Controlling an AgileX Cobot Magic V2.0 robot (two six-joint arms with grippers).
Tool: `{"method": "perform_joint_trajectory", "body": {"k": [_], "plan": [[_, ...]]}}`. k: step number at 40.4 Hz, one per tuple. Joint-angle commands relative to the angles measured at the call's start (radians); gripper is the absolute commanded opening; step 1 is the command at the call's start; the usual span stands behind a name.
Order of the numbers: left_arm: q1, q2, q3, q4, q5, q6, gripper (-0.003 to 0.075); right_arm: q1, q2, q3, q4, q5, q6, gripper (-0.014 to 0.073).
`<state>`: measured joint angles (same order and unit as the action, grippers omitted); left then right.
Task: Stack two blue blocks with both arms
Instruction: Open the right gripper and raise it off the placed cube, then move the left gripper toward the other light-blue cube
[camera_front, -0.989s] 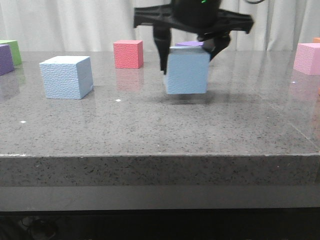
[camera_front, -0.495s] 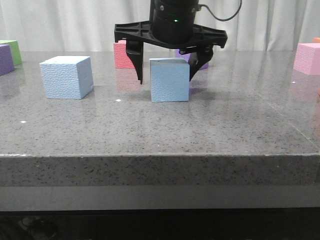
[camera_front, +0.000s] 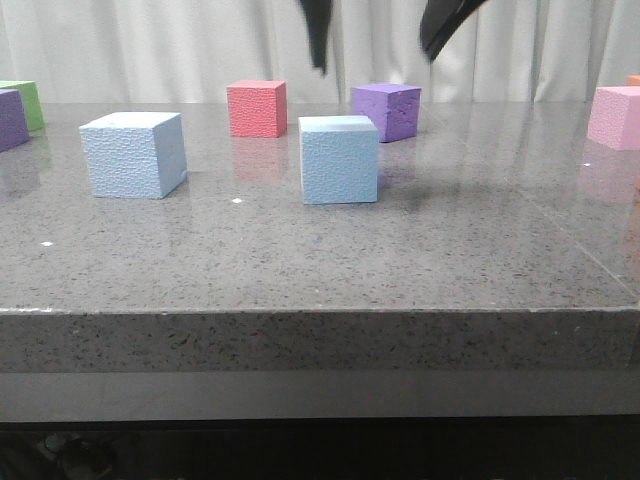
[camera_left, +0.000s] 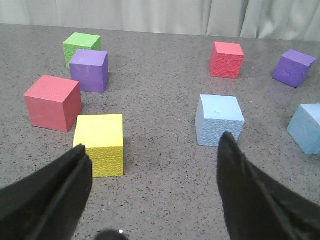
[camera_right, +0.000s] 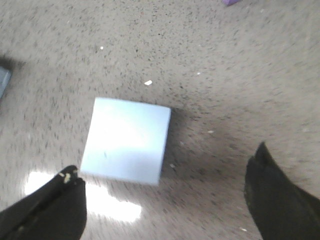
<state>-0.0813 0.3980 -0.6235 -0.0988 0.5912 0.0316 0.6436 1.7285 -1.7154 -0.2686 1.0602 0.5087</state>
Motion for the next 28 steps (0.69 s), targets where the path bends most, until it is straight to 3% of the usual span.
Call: {"method": "perform_joint_trajectory", "body": {"k": [1,9,16,28], "plan": [[0.0,0.016,-0.029,-0.013,-0.08,-0.012,0.0514,-0.015,-0.137,0.003,0.042,-0.005,-0.183,0.0645],[0.0,0.016,-0.029,-0.013,-0.078,-0.012,0.0514,-0.114,-0.349,0.199,0.232,-0.097,-0.371,0.0645],[0.0,0.016,-0.029,-0.013,-0.078,-0.012,0.0514,-0.169,-0.567,0.447,0.245,-0.176,-0.445,0.0645],[0.0,0.016,-0.029,-0.013,-0.078,-0.012,0.0514,-0.169,-0.881,0.775,0.248,-0.32,-0.45,0.0645]]}}
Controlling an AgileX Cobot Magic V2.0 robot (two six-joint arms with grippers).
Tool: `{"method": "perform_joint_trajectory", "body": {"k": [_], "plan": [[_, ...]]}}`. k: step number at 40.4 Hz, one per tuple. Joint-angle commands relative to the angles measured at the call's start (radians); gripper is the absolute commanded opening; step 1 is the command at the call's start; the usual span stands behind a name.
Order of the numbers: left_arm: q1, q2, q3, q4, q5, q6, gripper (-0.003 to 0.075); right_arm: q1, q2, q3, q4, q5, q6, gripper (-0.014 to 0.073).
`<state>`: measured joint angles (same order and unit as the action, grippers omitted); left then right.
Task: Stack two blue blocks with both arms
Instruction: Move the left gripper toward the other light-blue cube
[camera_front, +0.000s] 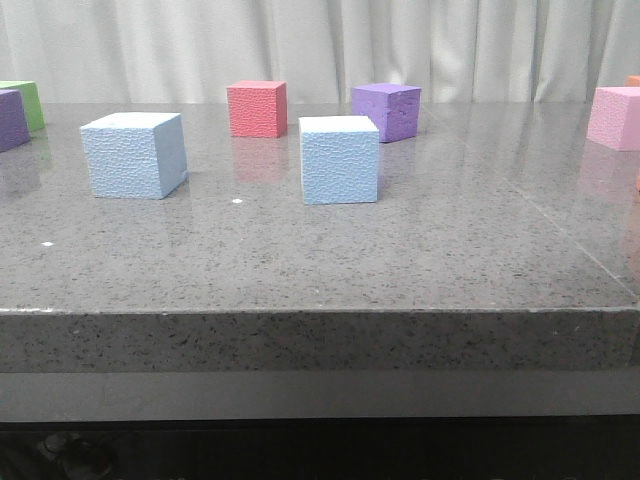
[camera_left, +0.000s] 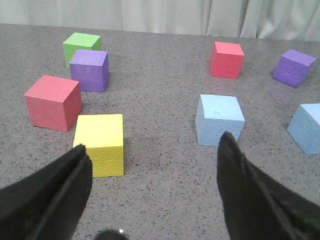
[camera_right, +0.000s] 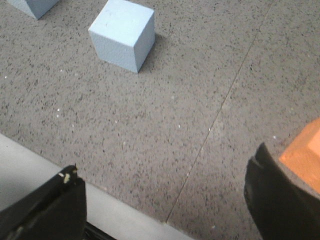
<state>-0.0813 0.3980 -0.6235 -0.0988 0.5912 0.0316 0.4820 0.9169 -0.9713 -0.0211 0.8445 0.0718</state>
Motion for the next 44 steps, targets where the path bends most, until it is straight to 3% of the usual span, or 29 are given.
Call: {"method": "perform_joint_trajectory", "body": {"k": [1,13,20,32,37,44], "plan": [[0.0,0.016,-0.029,-0.013,-0.077,-0.012,0.0514,-0.007,-0.085,0.053,0.001,-0.113,-0.013,0.0645],[-0.005,0.033,-0.042,-0.03,-0.071,0.058,0.0517,-0.007,-0.184,0.14,0.001,-0.161,-0.013,0.0645],[-0.076,0.106,-0.106,-0.065,-0.072,0.116,0.0531,-0.007,-0.183,0.14,0.001,-0.149,-0.013,0.0645],[-0.224,0.365,-0.268,-0.037,-0.072,0.157,0.0589,-0.007,-0.183,0.14,0.001,-0.149,-0.013,0.0645],[-0.253,0.503,-0.343,-0.012,-0.068,0.157,0.0637,-0.007,-0.183,0.14,0.001,-0.149,-0.013,0.0645],[-0.261,0.733,-0.491,-0.015,0.02,0.117,0.0642,-0.007,-0.183,0.14,0.001,-0.149,-0.013,0.0645]]}}
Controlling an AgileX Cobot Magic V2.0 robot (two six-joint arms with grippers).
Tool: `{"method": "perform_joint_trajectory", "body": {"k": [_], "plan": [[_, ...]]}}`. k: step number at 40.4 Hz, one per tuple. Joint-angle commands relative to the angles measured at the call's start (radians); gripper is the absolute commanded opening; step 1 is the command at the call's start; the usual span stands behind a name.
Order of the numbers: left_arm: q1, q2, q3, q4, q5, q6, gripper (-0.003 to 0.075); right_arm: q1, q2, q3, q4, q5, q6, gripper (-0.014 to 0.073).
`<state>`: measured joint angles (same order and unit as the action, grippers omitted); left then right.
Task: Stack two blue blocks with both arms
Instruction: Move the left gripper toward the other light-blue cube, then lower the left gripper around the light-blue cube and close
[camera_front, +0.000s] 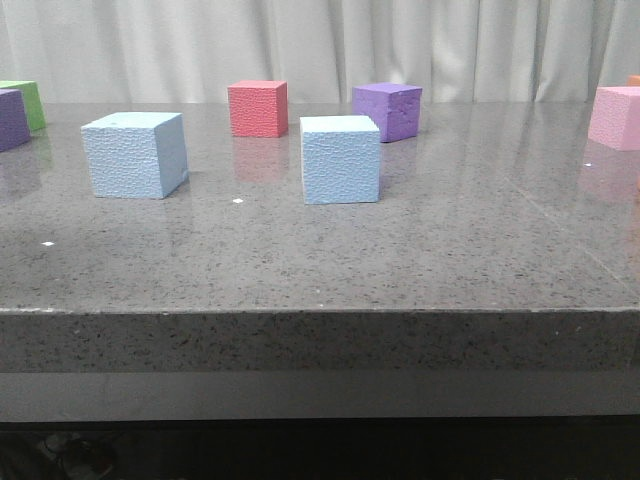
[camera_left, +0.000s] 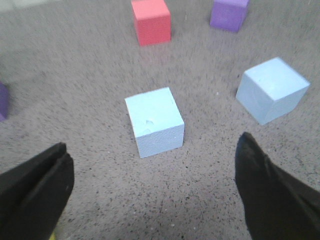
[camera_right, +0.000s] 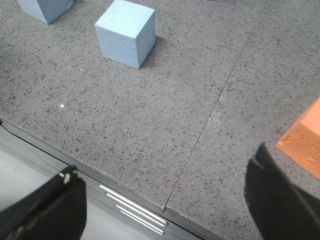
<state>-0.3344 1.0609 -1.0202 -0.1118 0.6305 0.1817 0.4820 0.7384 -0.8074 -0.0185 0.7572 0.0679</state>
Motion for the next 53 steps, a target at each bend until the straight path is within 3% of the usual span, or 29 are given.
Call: {"method": "perform_joint_trajectory", "body": {"k": [1,20,39,43,49,53], "plan": [[-0.008,0.105,-0.121,-0.002,-0.001,-0.042,0.0642,-0.007,-0.005,-0.024,-0.001,-0.062,-0.009,0.0645],[-0.008,0.537,-0.46,0.013,0.141,-0.216,0.0642,-0.007,-0.005,-0.024,-0.001,-0.062,-0.009,0.0645],[-0.062,0.691,-0.52,0.198,0.155,-0.41,0.0638,-0.007,-0.005,-0.024,-0.001,-0.062,-0.009,0.0645],[-0.062,0.705,-0.521,0.199,0.176,-0.45,0.0589,-0.007,-0.005,-0.024,-0.001,-0.062,-0.009,0.0645],[-0.064,0.709,-0.521,0.199,0.181,-0.45,0.0459,-0.007,-0.005,-0.024,-0.001,-0.062,-0.009,0.0645],[-0.067,0.698,-0.531,0.199,0.194,-0.45,0.044,-0.007,-0.005,-0.024,-0.001,-0.062,-0.009,0.0645]]}}
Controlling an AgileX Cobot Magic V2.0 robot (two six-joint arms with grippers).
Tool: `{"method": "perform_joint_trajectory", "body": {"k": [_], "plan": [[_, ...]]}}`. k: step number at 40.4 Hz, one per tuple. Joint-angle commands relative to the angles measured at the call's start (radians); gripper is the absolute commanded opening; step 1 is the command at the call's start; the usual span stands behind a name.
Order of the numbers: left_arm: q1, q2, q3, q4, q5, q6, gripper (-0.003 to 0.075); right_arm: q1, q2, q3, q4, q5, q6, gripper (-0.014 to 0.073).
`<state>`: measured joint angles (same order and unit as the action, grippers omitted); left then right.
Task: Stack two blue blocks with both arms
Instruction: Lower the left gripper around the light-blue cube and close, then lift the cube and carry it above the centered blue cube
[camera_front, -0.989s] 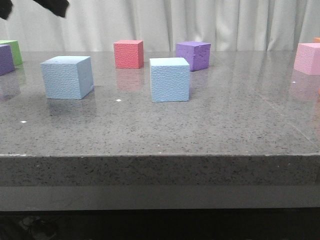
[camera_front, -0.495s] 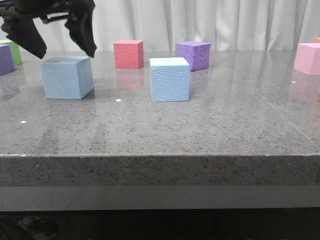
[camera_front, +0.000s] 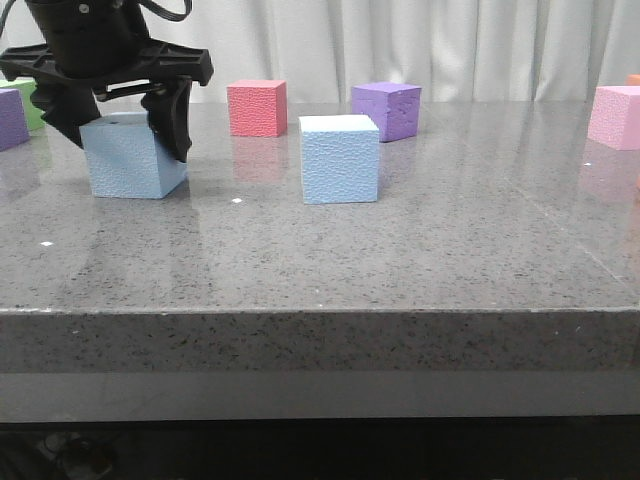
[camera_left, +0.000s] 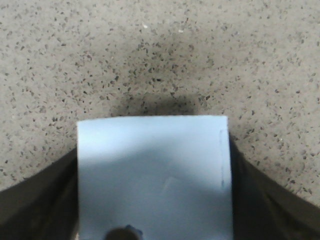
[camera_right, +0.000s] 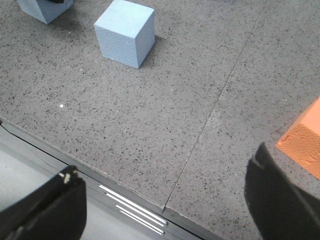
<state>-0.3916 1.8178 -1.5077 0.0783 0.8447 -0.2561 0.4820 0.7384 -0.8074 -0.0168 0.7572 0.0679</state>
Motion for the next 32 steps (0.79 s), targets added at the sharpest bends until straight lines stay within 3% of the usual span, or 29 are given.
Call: {"method": "perform_joint_trajectory", "body": {"k": [1,10,21,32], "plan": [[-0.011,-0.064,-0.052,0.008,-0.011,-0.013,0.0442,-0.007,-0.005,-0.024,-0.003,-0.061,-0.009,0.0645],[-0.063,-0.086,-0.163,0.016,0.07,-0.011,0.0442,-0.007,-0.005,-0.024,-0.003,-0.059,-0.009,0.0645],[-0.199,-0.086,-0.324,0.016,0.112,-0.007,0.0442,-0.007,-0.005,-0.024,-0.003,-0.059,-0.009,0.0645],[-0.305,-0.015,-0.459,0.084,0.192,-0.088,0.0442,-0.007,-0.005,-0.024,-0.003,-0.058,-0.009,0.0645]]}}
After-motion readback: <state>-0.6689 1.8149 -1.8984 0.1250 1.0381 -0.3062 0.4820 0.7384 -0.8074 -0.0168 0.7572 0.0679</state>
